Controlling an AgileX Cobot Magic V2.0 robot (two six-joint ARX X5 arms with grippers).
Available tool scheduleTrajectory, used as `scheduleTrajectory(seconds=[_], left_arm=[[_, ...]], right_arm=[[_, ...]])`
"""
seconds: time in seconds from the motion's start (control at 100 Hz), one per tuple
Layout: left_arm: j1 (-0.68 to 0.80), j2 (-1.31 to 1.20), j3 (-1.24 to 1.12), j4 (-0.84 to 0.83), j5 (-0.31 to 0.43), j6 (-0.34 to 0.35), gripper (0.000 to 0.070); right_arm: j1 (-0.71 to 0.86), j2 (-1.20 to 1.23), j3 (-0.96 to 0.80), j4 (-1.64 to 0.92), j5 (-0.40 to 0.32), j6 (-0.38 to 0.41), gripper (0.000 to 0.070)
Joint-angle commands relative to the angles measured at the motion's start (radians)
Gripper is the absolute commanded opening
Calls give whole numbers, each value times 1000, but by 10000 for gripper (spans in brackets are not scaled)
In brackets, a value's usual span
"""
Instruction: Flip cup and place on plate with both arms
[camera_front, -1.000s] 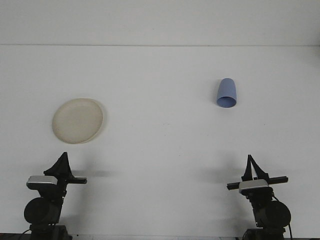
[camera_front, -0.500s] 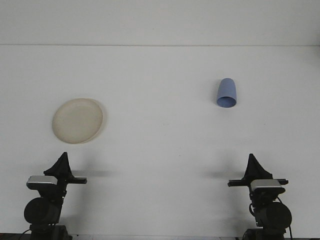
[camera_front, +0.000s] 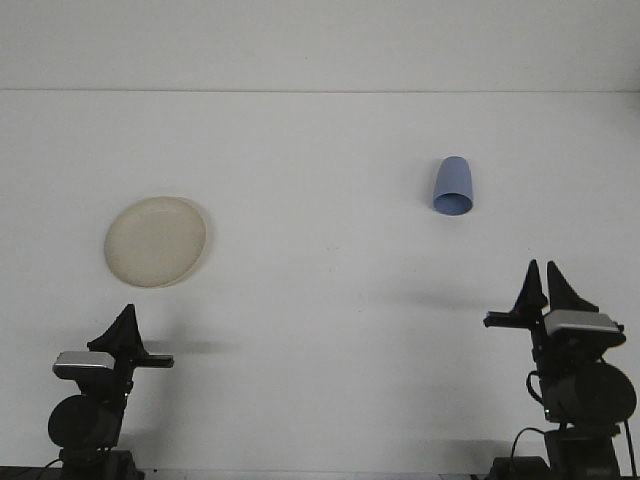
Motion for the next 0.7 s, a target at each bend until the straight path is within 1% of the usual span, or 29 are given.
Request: scheduleTrajectory(seconds=[0.0, 0.03, 0.05, 0.18, 0.39, 0.59, 0.69], left_arm=[[2, -2, -19, 11, -2, 5, 15], [2, -2, -19, 11, -2, 5, 15], [2, -2, -19, 11, -2, 5, 15], [2, -2, -19, 11, -2, 5, 15], [2, -2, -19, 11, -2, 5, 15], [2, -2, -19, 11, -2, 5, 15], [2, -2, -19, 11, -2, 5, 15]], right_arm=[[1, 93, 59, 3, -14, -53, 508], [1, 133, 80, 3, -17, -55, 548], [1, 161, 93, 4, -22, -58, 556], [1, 328, 134, 34, -56, -89, 556], [1, 617, 134, 174, -56, -117, 556], [1, 898, 134, 434, -54, -214, 552], [0, 1021, 135, 561, -55, -250, 552]])
